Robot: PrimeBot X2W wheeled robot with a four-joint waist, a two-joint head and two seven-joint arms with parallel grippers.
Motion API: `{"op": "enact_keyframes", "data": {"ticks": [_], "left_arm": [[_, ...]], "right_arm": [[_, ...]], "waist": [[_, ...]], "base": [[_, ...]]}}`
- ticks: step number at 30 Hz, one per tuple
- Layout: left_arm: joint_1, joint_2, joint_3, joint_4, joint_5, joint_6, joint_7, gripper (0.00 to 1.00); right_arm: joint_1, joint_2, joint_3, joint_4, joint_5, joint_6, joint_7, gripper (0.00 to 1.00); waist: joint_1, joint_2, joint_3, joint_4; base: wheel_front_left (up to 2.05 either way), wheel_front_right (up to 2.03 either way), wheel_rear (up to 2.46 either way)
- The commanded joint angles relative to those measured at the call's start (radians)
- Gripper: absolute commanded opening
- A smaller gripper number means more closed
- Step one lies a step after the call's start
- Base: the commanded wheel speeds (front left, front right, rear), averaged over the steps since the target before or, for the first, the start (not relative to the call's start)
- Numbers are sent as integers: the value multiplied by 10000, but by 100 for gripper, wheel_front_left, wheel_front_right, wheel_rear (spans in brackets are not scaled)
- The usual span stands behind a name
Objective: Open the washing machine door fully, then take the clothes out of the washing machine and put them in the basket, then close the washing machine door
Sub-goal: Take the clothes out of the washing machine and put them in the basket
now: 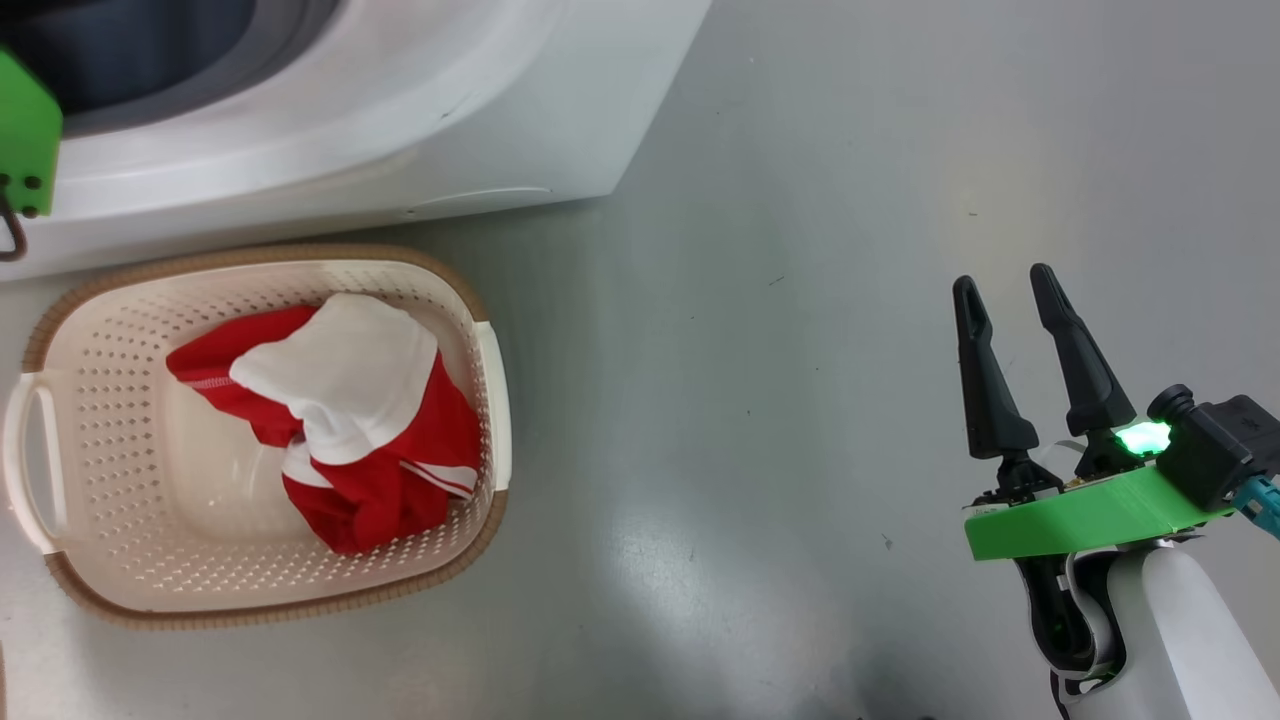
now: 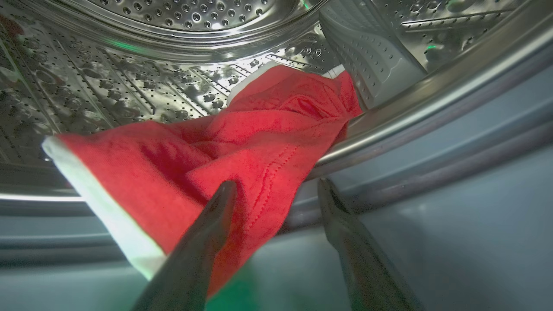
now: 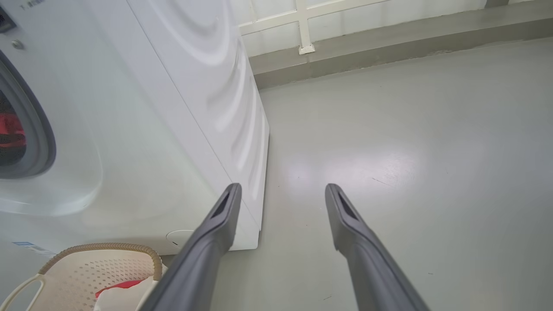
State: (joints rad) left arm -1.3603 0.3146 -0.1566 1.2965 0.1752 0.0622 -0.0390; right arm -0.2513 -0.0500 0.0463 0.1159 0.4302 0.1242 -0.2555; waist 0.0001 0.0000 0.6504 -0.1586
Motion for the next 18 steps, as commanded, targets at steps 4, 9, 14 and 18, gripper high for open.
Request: {"op": "enact_keyframes", "data": {"ticks": [4, 9, 14, 18], "left_arm": [[-189, 749, 36, -118, -65, 160, 129, 100], [-246, 807, -11, -96, -179, 267, 180, 100], [-218, 787, -16, -84, -321, 348, 150, 4], [-182, 772, -37, -78, -426, 356, 88, 0]], "right_arm": [[-95, -3, 215, -259, 12, 65, -63, 100], [-151, -3, 220, -282, 0, 65, -63, 100], [-152, -3, 208, -285, 2, 65, -63, 100], [-154, -3, 210, -276, 17, 65, -63, 100]], "waist": [[-1, 0, 47, -8], [-1, 0, 121, -1], [-1, 0, 111, -3], [-1, 0, 74, -19]], "base": [[0, 0, 0], [0, 0, 0], [0, 0, 0], [0, 0, 0]]}}
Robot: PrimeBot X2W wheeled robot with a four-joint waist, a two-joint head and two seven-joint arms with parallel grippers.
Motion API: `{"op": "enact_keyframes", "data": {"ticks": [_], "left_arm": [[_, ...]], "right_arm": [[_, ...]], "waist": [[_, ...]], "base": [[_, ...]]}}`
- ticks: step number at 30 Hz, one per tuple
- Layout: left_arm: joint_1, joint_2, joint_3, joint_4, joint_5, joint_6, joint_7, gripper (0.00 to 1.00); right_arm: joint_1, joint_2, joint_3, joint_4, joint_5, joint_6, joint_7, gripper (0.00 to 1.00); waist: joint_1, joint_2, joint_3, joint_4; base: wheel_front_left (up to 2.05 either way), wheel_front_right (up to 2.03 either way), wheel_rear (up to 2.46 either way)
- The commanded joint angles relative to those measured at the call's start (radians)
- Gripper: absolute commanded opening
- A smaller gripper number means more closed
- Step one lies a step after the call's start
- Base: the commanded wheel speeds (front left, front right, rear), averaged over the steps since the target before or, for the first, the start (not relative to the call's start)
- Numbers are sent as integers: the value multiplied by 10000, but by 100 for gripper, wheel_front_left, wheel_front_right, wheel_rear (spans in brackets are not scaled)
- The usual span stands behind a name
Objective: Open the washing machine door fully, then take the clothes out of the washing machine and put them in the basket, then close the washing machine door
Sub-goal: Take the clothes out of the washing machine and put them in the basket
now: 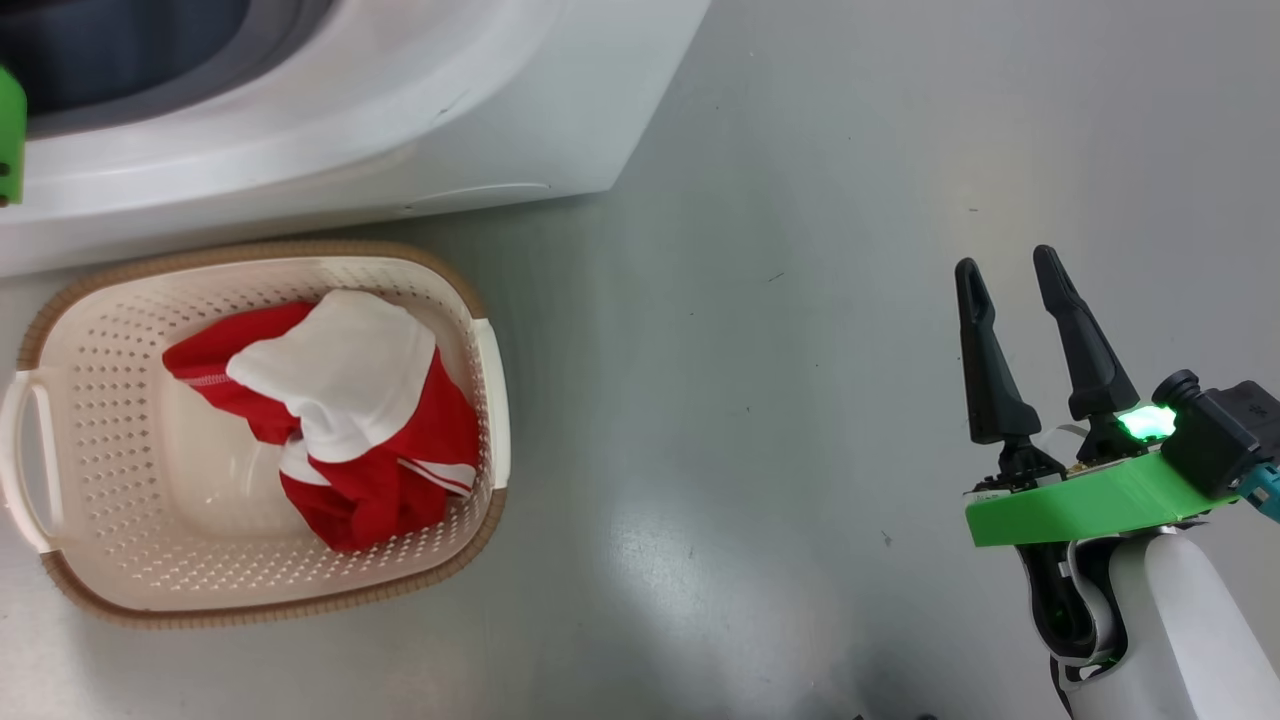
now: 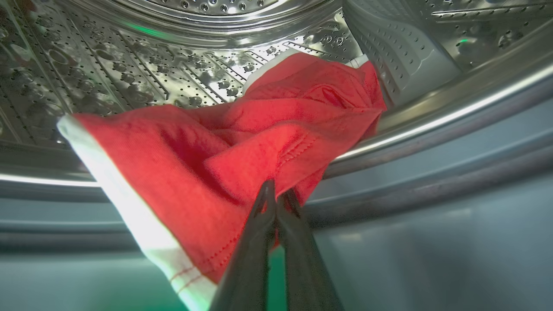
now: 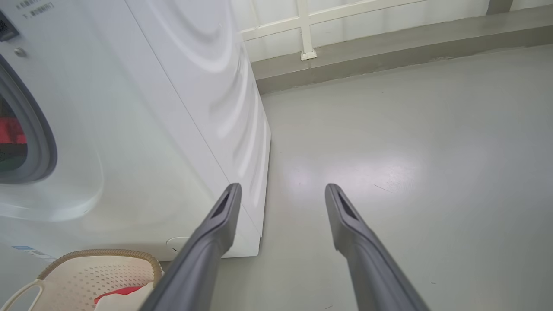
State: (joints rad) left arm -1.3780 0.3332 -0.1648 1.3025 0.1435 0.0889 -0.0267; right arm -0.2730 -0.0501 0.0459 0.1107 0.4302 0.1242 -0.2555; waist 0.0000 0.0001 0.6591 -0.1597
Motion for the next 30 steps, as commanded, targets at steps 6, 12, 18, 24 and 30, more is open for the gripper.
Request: {"op": "enact_keyframes", "data": {"ticks": [6, 12, 18, 24, 30], "left_arm": [[-10, 476, 73, -134, -319, 25, -309, 0], [125, 55, 265, -159, -776, -77, -1263, 0], [645, -405, 471, -380, -1263, -231, -2171, 0], [1526, -810, 851, -1821, -1944, -622, -2343, 0], [3155, -1023, 1404, -4129, -2554, -867, -2347, 0]], "right_arm": [[54, -1, 197, -223, 26, 65, -63, 100], [144, -1, 126, -160, -22, 65, -63, 100], [281, -1, 97, -108, -137, 65, -63, 100], [519, -1, 55, -22, -254, 65, -63, 100], [786, -1, 114, 72, -314, 65, -63, 100]], "waist": [[0, -1, -65, 6], [0, -1, -339, 161], [0, -1, -825, 356], [0, -1, -1366, 556], [0, -1, -1997, 662]], "base": [[0, 0, 0], [0, 0, 0], [0, 0, 0], [0, 0, 0], [0, 0, 0]]}}
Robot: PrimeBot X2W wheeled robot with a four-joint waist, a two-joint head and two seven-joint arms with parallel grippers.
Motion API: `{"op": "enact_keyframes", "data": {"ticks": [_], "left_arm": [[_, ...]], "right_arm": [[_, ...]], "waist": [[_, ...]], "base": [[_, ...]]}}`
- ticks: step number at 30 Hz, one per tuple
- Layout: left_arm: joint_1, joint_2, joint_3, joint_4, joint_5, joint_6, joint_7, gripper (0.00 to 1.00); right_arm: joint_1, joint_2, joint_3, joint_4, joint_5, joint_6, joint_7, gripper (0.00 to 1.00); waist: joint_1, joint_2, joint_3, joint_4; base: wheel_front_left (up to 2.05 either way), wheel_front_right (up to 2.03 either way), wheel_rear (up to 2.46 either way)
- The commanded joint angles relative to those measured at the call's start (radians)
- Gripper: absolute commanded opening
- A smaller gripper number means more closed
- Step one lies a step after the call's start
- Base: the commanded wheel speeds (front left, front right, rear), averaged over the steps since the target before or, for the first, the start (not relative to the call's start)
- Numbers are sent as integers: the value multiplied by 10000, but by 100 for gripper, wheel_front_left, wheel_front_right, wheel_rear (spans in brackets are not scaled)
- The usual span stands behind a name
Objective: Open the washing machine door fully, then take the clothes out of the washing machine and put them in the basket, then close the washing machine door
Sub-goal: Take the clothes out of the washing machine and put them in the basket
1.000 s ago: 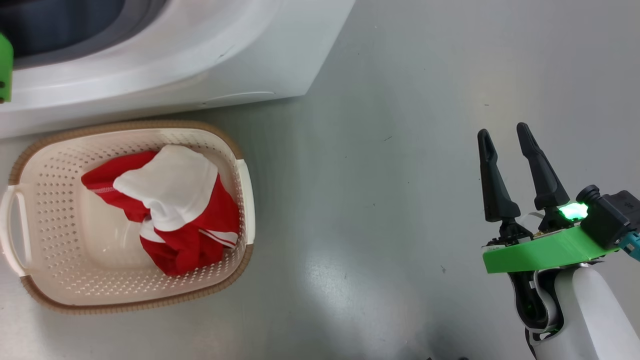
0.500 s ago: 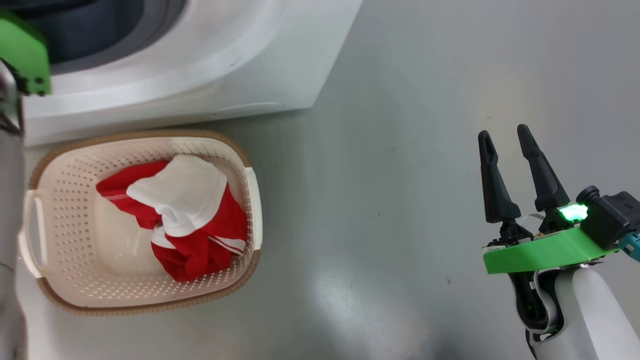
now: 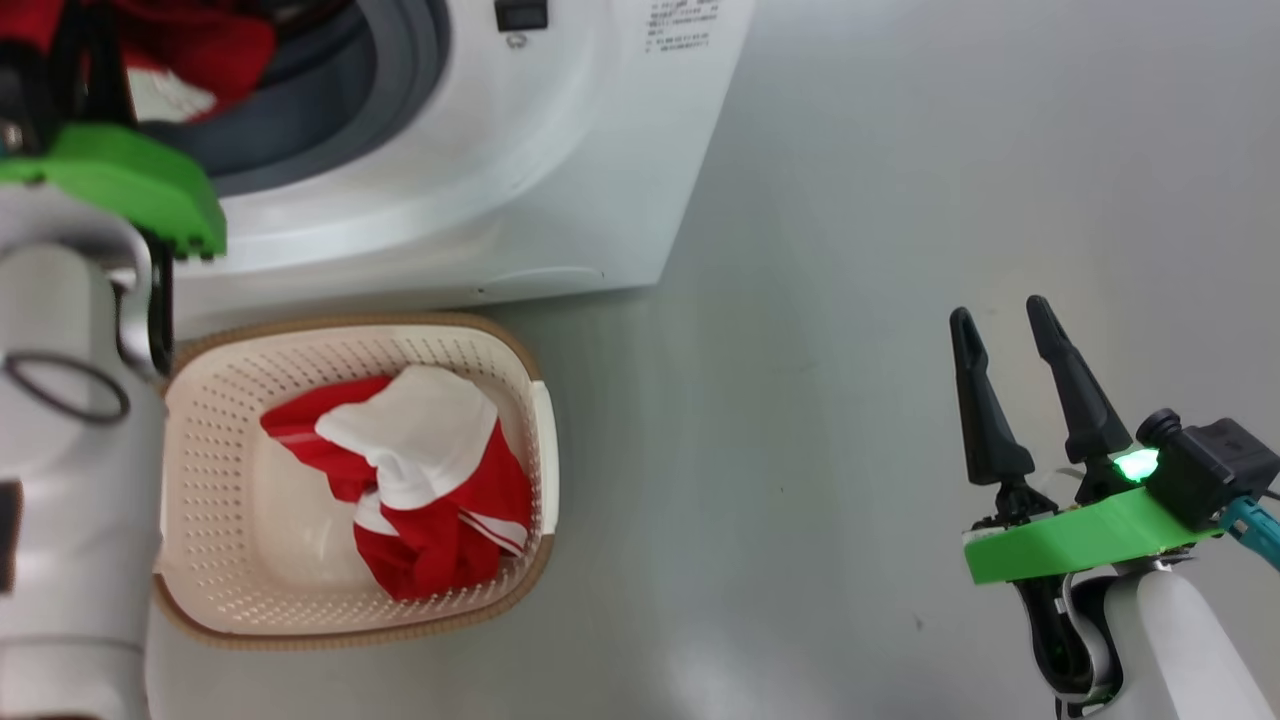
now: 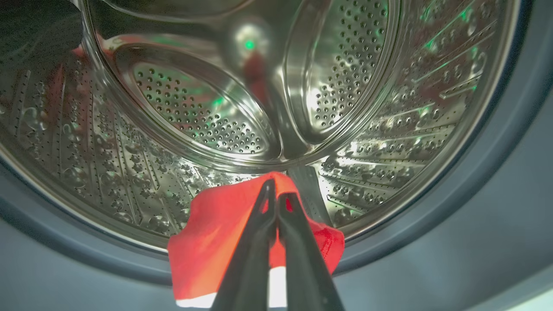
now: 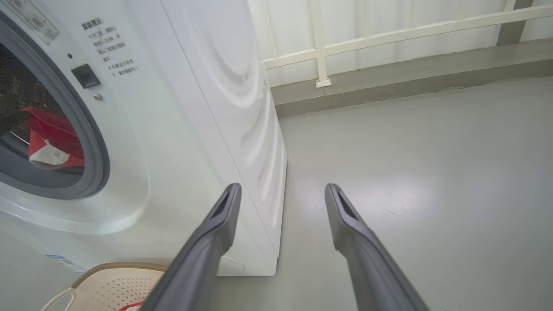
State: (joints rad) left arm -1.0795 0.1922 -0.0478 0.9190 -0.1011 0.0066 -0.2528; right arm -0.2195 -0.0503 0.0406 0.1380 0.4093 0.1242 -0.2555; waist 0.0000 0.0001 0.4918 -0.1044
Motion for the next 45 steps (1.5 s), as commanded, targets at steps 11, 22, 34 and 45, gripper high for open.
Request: {"op": "enact_keyframes", "data": {"ticks": [11, 22, 34, 45], "left_arm": [[2866, -163, 1258, -3723, -379, -369, -88, 0], [4362, -608, 2039, -6230, -151, -728, -89, 0], [5471, -1149, 2535, -9715, 93, -928, -89, 0], [6346, -1388, 2321, -10818, 71, -945, -89, 0]], "right_arm": [[931, 1, 46, -64, -292, 65, -63, 100], [1278, 1, -3, -79, -348, 65, -63, 100], [1323, 1, -27, -165, -329, 65, -63, 100], [1218, 1, -46, -210, -336, 65, -63, 100]], "waist": [[0, -1, -1474, 422], [0, -1, -1865, 635], [0, -1, -1728, 692], [0, -1, -1501, 725]], "base": [[0, 0, 0], [0, 0, 0], [0, 0, 0], [0, 0, 0]]}}
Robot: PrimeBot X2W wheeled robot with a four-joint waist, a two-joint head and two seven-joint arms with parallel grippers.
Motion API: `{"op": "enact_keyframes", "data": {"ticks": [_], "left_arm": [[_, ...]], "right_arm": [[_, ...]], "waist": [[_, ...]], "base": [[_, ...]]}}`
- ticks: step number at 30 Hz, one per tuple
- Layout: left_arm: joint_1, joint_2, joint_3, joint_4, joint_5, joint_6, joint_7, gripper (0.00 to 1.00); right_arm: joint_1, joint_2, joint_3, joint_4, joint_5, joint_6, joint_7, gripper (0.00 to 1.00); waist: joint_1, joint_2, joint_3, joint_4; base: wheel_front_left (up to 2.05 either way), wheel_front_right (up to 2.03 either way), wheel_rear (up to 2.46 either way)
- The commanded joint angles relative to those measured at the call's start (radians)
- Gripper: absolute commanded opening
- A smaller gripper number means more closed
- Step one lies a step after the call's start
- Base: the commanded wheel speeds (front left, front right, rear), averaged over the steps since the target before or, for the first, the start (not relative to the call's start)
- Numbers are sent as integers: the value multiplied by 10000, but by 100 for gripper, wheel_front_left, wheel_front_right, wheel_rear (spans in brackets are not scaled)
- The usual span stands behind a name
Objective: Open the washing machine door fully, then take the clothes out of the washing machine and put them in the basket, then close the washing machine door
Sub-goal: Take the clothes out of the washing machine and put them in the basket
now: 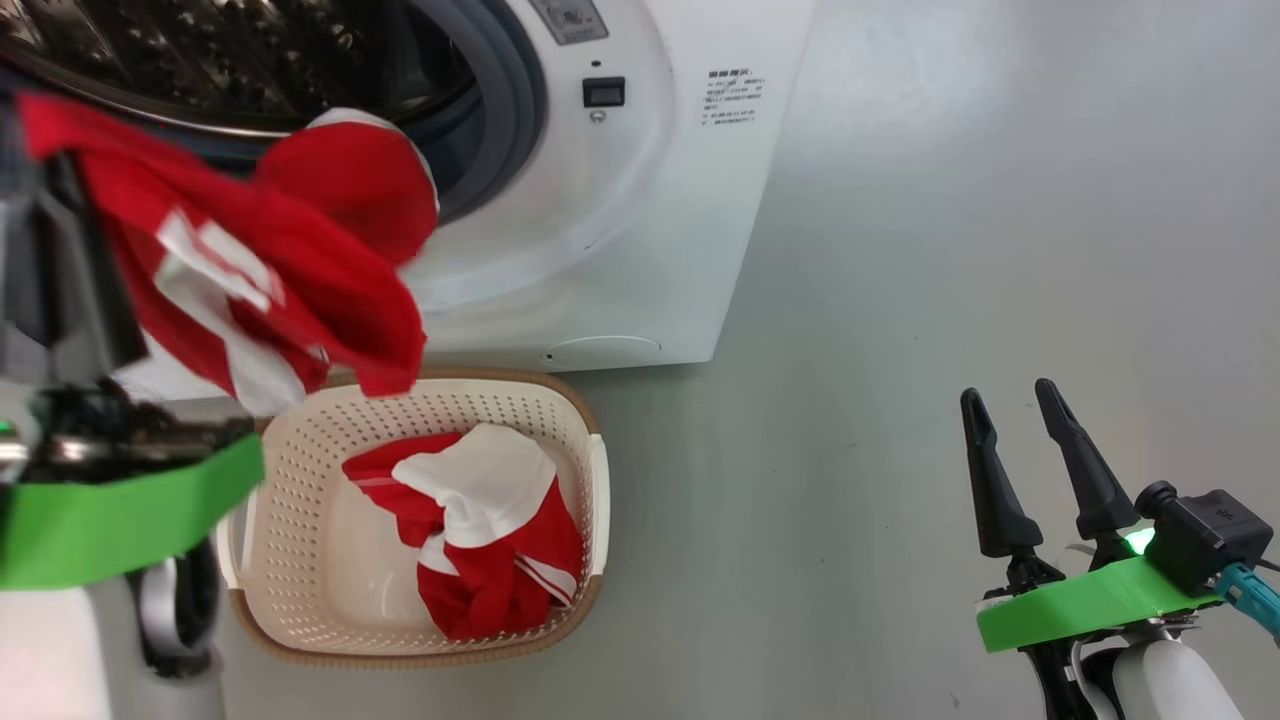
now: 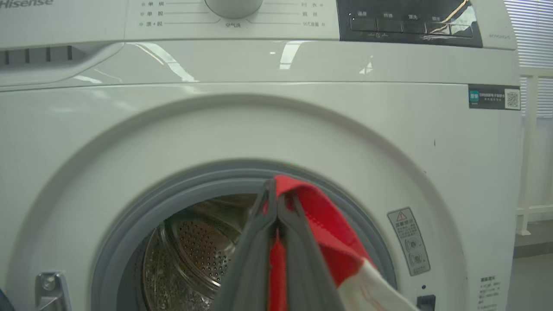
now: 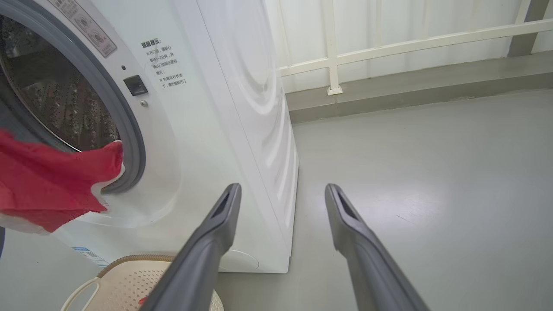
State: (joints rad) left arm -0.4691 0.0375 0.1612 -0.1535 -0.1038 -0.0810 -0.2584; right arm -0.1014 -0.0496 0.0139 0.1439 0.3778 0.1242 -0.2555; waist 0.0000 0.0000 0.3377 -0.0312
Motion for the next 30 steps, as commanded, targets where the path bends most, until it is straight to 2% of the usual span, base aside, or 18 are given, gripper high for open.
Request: {"op": "enact_keyframes", "data": {"ticks": [1, 12, 18, 30], "left_arm": [[341, 153, 190, 64, 93, -62, -34, 0], [1166, 130, -480, 2850, -237, 208, -34, 0], [935, 129, -671, 4493, -37, 232, -34, 0], [-387, 176, -681, 7816, 417, -32, -34, 0]], "right_arm": [[15, -7, 233, -271, -19, 65, -63, 100], [-296, -7, 255, -358, 44, 65, -63, 100], [-542, -7, 222, -447, 42, 65, -63, 100], [-1066, -7, 219, -653, 109, 65, -63, 100]], "waist": [[0, 0, 71, -18], [0, 0, 766, -163], [0, 0, 1373, -242], [0, 0, 2755, -441]], "base": [[0, 0, 0], [0, 0, 0], [0, 0, 0], [0, 0, 0]]}}
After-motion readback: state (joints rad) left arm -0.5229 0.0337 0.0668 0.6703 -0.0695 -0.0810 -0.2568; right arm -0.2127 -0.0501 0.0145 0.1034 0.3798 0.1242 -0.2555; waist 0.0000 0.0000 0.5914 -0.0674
